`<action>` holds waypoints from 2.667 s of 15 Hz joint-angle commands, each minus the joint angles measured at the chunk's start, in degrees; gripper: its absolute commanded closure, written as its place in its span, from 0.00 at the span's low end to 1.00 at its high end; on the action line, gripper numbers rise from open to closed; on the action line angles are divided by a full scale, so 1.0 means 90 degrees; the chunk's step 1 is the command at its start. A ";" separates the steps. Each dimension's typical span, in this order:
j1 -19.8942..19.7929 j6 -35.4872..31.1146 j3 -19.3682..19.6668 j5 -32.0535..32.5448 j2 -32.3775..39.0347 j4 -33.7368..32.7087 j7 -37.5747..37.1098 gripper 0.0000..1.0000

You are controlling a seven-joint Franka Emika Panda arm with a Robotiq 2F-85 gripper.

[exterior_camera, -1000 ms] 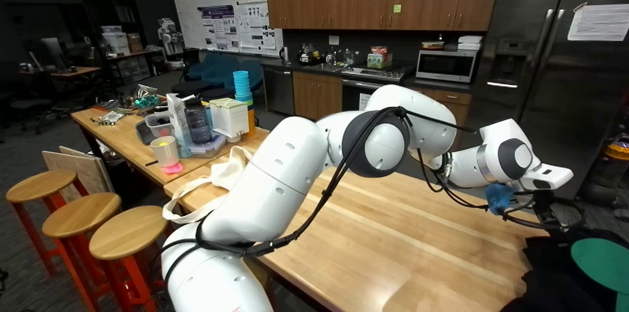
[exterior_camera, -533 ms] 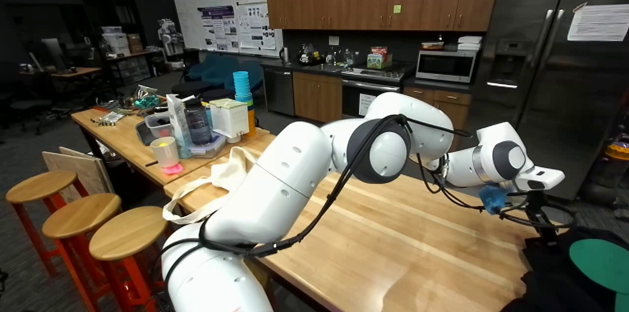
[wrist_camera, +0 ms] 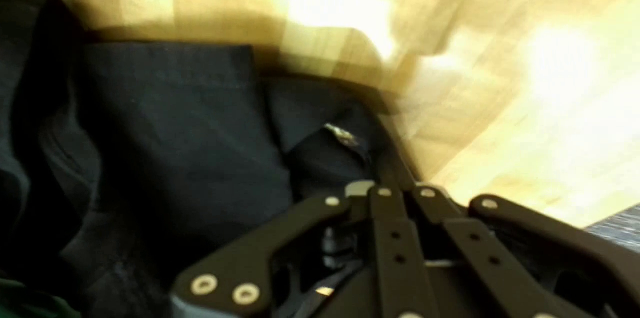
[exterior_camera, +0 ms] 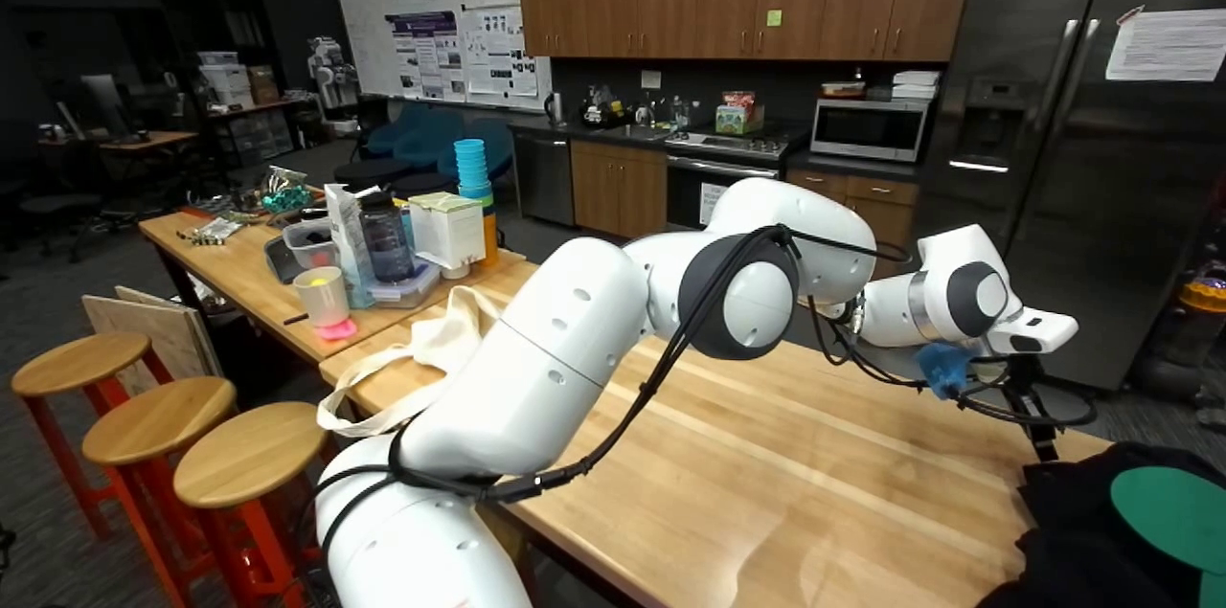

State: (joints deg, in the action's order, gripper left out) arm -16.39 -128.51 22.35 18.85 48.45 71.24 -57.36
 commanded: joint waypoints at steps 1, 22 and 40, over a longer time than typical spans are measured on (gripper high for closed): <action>-0.0090 -0.0211 -0.0227 -0.0187 -0.0263 0.0108 0.0282 1.00; 0.0545 0.0430 0.0235 0.0366 -0.0254 0.0329 -0.0601 0.00; 0.0470 0.1260 0.0893 0.0617 0.0496 -0.0225 -0.2572 0.00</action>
State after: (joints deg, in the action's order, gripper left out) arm -11.36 -118.14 29.75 24.28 50.76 72.16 -79.90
